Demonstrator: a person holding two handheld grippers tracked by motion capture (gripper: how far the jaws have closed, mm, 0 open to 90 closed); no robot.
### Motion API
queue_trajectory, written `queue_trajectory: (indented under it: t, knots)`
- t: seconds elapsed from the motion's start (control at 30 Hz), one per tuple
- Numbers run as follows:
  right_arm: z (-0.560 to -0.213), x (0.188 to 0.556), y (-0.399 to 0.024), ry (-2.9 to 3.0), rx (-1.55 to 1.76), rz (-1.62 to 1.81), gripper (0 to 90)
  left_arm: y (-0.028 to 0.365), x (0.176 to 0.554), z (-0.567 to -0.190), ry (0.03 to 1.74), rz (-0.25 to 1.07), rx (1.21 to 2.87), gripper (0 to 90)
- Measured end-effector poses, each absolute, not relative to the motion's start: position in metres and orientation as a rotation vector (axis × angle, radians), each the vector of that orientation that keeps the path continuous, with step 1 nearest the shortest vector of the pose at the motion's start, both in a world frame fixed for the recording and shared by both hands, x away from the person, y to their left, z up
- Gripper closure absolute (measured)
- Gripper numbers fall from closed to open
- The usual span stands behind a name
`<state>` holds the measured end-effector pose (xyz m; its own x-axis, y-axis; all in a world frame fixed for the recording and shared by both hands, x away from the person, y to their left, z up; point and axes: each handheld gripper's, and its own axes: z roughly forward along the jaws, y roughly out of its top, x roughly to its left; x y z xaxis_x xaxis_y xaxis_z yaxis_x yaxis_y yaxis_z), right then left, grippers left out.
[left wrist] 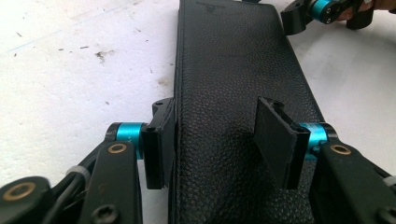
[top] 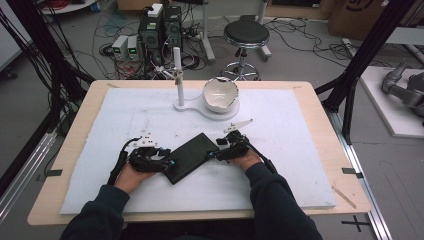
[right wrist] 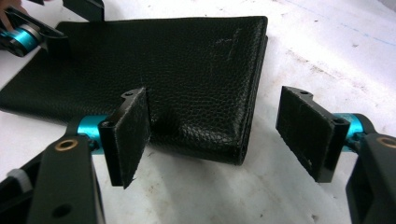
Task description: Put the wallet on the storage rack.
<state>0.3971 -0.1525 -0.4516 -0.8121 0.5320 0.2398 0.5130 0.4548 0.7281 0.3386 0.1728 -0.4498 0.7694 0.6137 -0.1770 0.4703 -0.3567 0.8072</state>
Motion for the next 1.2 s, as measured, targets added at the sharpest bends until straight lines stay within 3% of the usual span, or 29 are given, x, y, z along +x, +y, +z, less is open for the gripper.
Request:
queue_trajectory:
  t: [0.1,0.33,0.5,0.9,1.2]
  knots:
    - [-0.452,0.399,-0.154,2.697,0.953,1.358,36.2,0.173,0.339,-0.450,0.816,0.190,2.019,48.5]
    - [-0.451,0.399,-0.157,2.716,0.983,1.394,36.8,0.172,0.339,-0.450,0.824,0.187,2.020,48.3]
    - [-0.444,0.399,-0.164,2.687,1.010,1.513,44.6,0.173,0.340,-0.450,0.831,0.189,2.019,46.6]
    - [-0.435,0.397,-0.170,2.653,0.997,1.629,48.3,0.174,0.342,-0.451,0.881,0.188,2.010,35.2]
    - [-0.445,0.400,-0.166,2.692,1.083,1.485,51.8,0.172,0.340,-0.451,0.839,0.179,2.017,45.7]
